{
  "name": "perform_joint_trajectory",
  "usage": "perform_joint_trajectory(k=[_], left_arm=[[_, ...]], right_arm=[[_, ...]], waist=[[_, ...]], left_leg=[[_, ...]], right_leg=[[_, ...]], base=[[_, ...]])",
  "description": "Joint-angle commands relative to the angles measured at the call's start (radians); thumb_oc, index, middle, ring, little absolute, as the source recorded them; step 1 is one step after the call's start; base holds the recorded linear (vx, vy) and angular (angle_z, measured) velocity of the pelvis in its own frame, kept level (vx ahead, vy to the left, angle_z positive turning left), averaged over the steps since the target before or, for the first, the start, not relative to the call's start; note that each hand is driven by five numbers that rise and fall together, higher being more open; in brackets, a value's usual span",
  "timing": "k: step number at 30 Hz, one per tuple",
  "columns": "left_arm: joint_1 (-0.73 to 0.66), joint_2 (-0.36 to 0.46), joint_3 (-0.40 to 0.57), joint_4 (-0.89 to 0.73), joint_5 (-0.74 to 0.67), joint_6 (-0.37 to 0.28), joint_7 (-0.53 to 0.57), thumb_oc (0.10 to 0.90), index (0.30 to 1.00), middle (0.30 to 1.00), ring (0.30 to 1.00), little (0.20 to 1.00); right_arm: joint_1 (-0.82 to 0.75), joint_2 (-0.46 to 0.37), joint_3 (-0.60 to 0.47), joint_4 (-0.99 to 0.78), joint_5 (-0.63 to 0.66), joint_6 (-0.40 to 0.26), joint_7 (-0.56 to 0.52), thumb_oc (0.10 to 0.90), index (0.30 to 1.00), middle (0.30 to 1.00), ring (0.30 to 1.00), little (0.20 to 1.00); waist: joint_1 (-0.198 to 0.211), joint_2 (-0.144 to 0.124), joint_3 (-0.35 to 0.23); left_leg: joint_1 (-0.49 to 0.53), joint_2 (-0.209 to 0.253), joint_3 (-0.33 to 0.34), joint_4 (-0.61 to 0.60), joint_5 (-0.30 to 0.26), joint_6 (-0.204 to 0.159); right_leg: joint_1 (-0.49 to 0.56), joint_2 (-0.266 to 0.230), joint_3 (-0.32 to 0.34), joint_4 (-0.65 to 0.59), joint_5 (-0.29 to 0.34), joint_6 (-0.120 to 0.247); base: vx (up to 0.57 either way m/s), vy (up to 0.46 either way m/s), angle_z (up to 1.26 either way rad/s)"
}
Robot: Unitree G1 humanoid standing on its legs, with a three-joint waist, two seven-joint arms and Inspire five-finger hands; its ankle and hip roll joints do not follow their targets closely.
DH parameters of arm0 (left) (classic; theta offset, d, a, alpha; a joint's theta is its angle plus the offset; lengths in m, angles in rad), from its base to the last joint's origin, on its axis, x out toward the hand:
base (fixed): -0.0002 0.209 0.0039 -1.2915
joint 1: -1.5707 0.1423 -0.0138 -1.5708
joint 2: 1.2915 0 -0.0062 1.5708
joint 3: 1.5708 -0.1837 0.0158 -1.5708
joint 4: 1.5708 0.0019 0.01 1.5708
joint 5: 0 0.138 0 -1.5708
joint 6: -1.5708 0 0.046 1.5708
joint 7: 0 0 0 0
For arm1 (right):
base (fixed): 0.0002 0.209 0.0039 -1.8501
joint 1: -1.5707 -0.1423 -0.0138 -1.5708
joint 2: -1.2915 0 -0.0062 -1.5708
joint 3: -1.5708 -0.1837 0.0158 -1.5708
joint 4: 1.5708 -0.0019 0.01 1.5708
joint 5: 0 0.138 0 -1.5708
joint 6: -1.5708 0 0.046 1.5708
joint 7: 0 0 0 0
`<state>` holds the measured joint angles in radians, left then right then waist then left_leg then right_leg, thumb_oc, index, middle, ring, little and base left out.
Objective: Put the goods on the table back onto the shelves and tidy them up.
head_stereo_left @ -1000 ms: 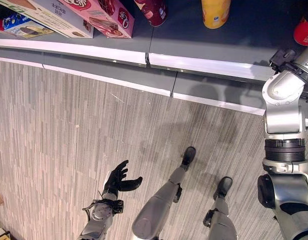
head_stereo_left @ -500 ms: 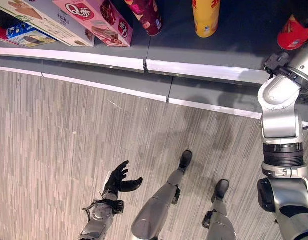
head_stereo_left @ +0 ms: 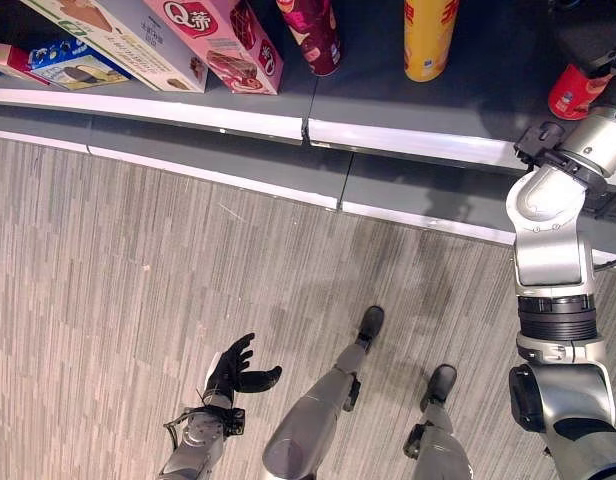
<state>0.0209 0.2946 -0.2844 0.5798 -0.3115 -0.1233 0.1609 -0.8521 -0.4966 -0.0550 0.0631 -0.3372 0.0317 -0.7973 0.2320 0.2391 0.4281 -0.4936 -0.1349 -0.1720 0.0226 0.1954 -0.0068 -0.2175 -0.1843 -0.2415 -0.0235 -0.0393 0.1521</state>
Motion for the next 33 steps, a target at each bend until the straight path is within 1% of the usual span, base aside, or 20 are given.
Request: perform_joint_trajectory(k=[1,4,9,10,11,15,17,18,19,20,21,22,23,25,26,27,29,30,31,33], left_arm=[[0.047,0.084,-0.003,-0.007,0.040,-0.002,0.009,0.800,0.900,0.900,0.900,0.900],[0.052,0.082,0.003,-0.003,0.044,0.002,0.008,0.800,0.900,0.900,0.900,0.900],[0.051,0.084,0.014,-0.004,0.043,0.004,0.010,0.800,0.900,0.900,0.900,0.900],[0.048,0.085,0.017,-0.006,0.042,0.003,0.012,0.800,0.900,0.900,0.900,0.900],[0.047,0.086,0.018,-0.005,0.044,0.003,0.012,0.800,0.900,0.900,0.900,0.900],[0.047,0.077,0.020,0.009,0.046,0.005,0.018,0.800,0.900,0.900,0.900,0.900],[0.056,0.073,0.037,0.020,0.048,0.013,0.015,0.800,0.900,0.900,0.900,0.900],[0.060,0.072,0.046,0.024,0.051,0.018,0.012,0.800,0.900,0.900,0.900,0.900],[0.072,0.068,0.063,0.035,0.047,0.031,0.006,0.800,0.900,0.900,0.900,0.900],[0.073,0.069,0.062,0.035,0.047,0.031,0.006,0.800,0.900,0.900,0.900,0.900],[0.082,0.060,0.085,0.053,0.048,0.044,-0.004,0.800,0.900,0.900,0.900,0.900],[0.083,0.060,0.084,0.053,0.048,0.044,-0.004,0.800,0.900,0.900,0.900,0.900],[0.097,0.041,0.134,0.098,0.052,0.064,-0.033,0.800,0.900,0.900,0.900,0.900],[0.091,0.037,0.180,0.169,0.072,0.067,-0.053,0.800,0.900,0.900,0.900,0.900],[0.089,0.025,0.224,0.225,0.088,0.064,-0.067,0.800,0.900,0.900,0.900,0.900],[0.086,0.016,0.233,0.244,0.097,0.056,-0.073,0.800,0.900,0.900,0.900,0.900],[0.082,0.008,0.241,0.255,0.105,0.051,-0.077,0.800,0.900,0.900,0.900,0.900],[0.086,0.005,0.238,0.258,0.112,0.042,-0.080,0.800,0.900,0.900,0.900,0.900],[0.088,0.002,0.234,0.262,0.118,0.040,-0.085,0.800,0.900,0.900,0.900,0.900],[0.093,-0.004,0.235,0.268,0.123,0.035,-0.084,0.800,0.900,0.900,0.900,0.900]], right_arm=[[-0.017,-0.053,0.031,-0.131,-0.020,-0.108,0.006,0.800,0.900,0.900,0.900,0.900],[-0.002,-0.044,0.035,-0.145,-0.020,-0.113,0.019,0.800,0.900,0.900,0.900,0.900],[0.017,-0.060,0.037,-0.158,-0.040,-0.103,0.031,0.800,0.900,0.900,0.900,0.900],[0.015,-0.072,0.033,-0.157,-0.050,-0.100,0.028,0.800,0.900,0.900,0.900,0.900],[0.015,-0.074,0.033,-0.156,-0.052,-0.099,0.027,0.800,0.900,0.900,0.900,0.900],[0.029,-0.070,0.023,-0.171,-0.052,-0.097,0.024,0.800,0.900,0.900,0.900,0.900],[0.066,-0.065,0.027,-0.226,-0.013,-0.120,0.075,0.800,0.900,0.900,0.900,0.900],[0.089,-0.064,0.029,-0.247,0.017,-0.134,0.105,0.800,0.900,0.900,0.900,0.900],[0.166,-0.039,0.021,-0.301,0.123,-0.173,0.172,0.800,0.900,0.900,0.900,0.900],[0.169,-0.038,0.018,-0.304,0.124,-0.173,0.174,0.800,0.900,0.900,0.900,0.900],[0.273,-0.030,0.000,-0.328,0.225,-0.210,0.241,0.800,0.900,0.900,0.900,0.900],[0.274,-0.030,0.000,-0.329,0.225,-0.210,0.242,0.800,0.900,0.900,0.900,0.900],[0.459,0.020,-0.063,-0.364,0.460,-0.287,0.379,0.800,0.900,0.900,0.900,0.900],[0.562,0.011,-0.110,-0.366,0.576,-0.308,0.486,0.800,0.900,0.900,0.900,0.900],[0.664,-0.001,-0.146,-0.372,0.715,-0.324,0.613,0.800,0.900,0.900,0.900,0.900],[0.709,0.008,-0.160,-0.368,0.772,-0.334,0.650,0.800,0.900,0.900,0.900,0.900],[0.754,0.010,-0.180,-0.365,0.789,-0.323,0.682,0.800,0.900,0.900,0.900,0.900],[0.782,0.018,-0.193,-0.363,0.823,-0.316,0.708,0.800,0.900,0.900,0.900,0.900],[0.796,0.025,-0.192,-0.355,0.829,-0.321,0.714,0.800,0.900,0.900,0.900,0.900],[0.805,0.040,-0.176,-0.317,0.825,-0.307,0.711,0.800,0.900,0.900,0.900,0.900]], waist=[[0.007,-0.028,-0.078],[0.003,-0.036,-0.086],[-0.007,-0.055,-0.098],[-0.011,-0.056,-0.096],[-0.011,-0.056,-0.094],[-0.021,-0.058,-0.091],[-0.034,-0.071,-0.101],[-0.042,-0.082,-0.107],[-0.061,-0.105,-0.122],[-0.061,-0.105,-0.124],[-0.087,-0.133,-0.141],[-0.086,-0.133,-0.141],[-0.130,-0.176,-0.177],[-0.155,-0.206,-0.204],[-0.178,-0.227,-0.237],[-0.188,-0.232,-0.250],[-0.196,-0.235,-0.255],[-0.203,-0.232,-0.251],[-0.206,-0.230,-0.248],[-0.208,-0.221,-0.239]], left_leg=[[-0.032,0.063,0.031,0.085,-0.146,-0.089],[-0.012,0.068,0.032,0.074,-0.146,-0.087],[0.009,0.079,0.037,0.069,-0.147,-0.090],[0.004,0.080,0.041,0.069,-0.142,-0.091],[0.006,0.083,0.044,0.074,-0.149,-0.092],[0.015,0.089,0.051,0.068,-0.146,-0.092],[0.032,0.095,0.054,0.051,-0.137,-0.091],[0.045,0.100,0.056,0.044,-0.141,-0.093],[0.069,0.109,0.060,0.023,-0.136,-0.096],[0.067,0.108,0.058,0.019,-0.129,-0.095],[0.096,0.119,0.067,-0.004,-0.124,-0.099],[0.098,0.119,0.067,-0.005,-0.123,-0.099],[0.146,0.142,0.082,-0.049,-0.114,-0.105],[0.198,0.161,0.100,-0.087,-0.106,-0.112],[0.240,0.175,0.120,-0.099,-0.111,-0.117],[0.262,0.182,0.133,-0.104,-0.116,-0.119],[0.277,0.187,0.141,-0.104,-0.121,-0.121],[0.282,0.191,0.145,-0.102,-0.123,-0.122],[0.282,0.193,0.147,-0.101,-0.123,-0.122],[0.280,0.195,0.153,-0.099,-0.122,-0.123]], right_leg=[[-0.025,-0.134,-0.032,0.080,0.017,0.057],[-0.017,-0.130,-0.027,0.080,0.015,0.056],[0.003,-0.121,-0.031,0.072,0.012,0.051],[-0.002,-0.120,-0.030,0.070,0.019,0.051],[-0.001,-0.118,-0.028,0.073,0.013,0.050],[-0.006,-0.111,-0.016,0.075,0.013,0.048],[0.001,-0.104,-0.004,0.067,0.020,0.049],[0.009,-0.100,-0.002,0.065,0.016,0.048],[0.028,-0.091,-0.002,0.052,0.019,0.047],[0.027,-0.092,-0.004,0.048,0.025,0.048],[0.050,-0.082,-0.007,0.031,0.031,0.049],[0.051,-0.082,-0.008,0.029,0.031,0.049],[0.086,-0.066,-0.011,-0.007,0.044,0.054],[0.116,-0.052,-0.003,-0.032,0.056,0.058],[0.143,-0.043,0.003,-0.048,0.065,0.061],[0.154,-0.041,0.008,-0.050,0.066,0.061],[0.158,-0.039,0.017,-0.045,0.063,0.061],[0.155,-0.038,0.024,-0.039,0.061,0.060],[0.152,-0.038,0.028,-0.035,0.060,0.059],[0.141,-0.039,0.036,-0.027,0.060,0.057]], base=[[0.00,0.000,0.00],[0.00,0.000,0.00],[0.00,-0.021,0.00],[-0.03,-0.031,0.00],[-0.04,-0.012,-0.05],[0.00,-0.006,-0.13],[0.03,0.001,-0.05],[0.08,-0.038,-0.09],[0.07,-0.034,-0.05],[0.10,-0.051,-0.01],[0.05,-0.024,-0.16],[0.19,-0.084,-0.11],[0.17,-0.078,-0.17],[0.21,-0.088,-0.07],[0.22,-0.067,-0.32],[0.19,-0.056,-0.58],[0.07,-0.022,-0.59],[0.02,-0.018,-0.39],[0.00,-0.001,-0.21],[-0.02,0.016,-0.13]])
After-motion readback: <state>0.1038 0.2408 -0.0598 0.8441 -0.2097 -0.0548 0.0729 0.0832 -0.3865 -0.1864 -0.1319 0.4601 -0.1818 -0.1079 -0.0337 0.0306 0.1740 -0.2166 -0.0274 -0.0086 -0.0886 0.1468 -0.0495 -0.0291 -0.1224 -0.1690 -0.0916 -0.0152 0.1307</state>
